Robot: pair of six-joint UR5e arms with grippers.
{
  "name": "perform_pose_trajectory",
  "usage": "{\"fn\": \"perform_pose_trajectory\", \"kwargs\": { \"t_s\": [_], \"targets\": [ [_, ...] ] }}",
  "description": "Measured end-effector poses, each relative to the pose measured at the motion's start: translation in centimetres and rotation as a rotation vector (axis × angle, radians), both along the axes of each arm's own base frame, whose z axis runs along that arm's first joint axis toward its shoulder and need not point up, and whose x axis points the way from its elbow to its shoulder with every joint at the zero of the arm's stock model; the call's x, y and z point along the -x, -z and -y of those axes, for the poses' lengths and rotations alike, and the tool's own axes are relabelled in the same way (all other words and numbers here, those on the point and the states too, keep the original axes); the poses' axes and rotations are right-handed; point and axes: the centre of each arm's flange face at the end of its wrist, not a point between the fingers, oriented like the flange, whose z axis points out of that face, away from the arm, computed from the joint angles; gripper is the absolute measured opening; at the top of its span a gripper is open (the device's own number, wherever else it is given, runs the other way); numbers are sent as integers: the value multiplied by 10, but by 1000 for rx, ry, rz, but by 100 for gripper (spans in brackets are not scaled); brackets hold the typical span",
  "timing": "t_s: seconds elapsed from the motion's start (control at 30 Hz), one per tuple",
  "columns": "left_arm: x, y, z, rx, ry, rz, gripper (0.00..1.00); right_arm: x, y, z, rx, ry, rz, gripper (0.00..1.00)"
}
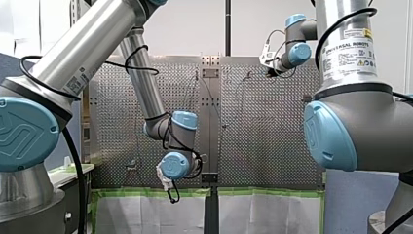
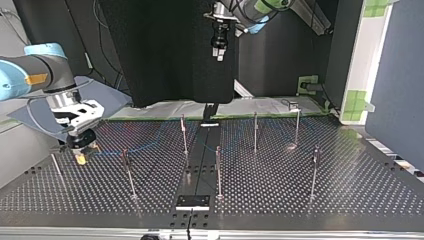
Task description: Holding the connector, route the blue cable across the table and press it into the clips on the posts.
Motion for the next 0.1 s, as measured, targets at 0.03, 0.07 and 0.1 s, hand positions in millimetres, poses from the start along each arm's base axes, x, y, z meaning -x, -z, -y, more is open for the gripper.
{"fn": "perform_pose_trajectory", "kwargs": {
  "t_s": [0.03,0.07,0.1],
  "targets": [
    [0,0,0,0,0,0,100,0,0,0,0,0,0,0],
    [0,0,0,0,0,0,100,0,0,0,0,0,0,0],
    [0,0,0,0,0,0,100,0,0,0,0,0,0,0]
  ]
}}
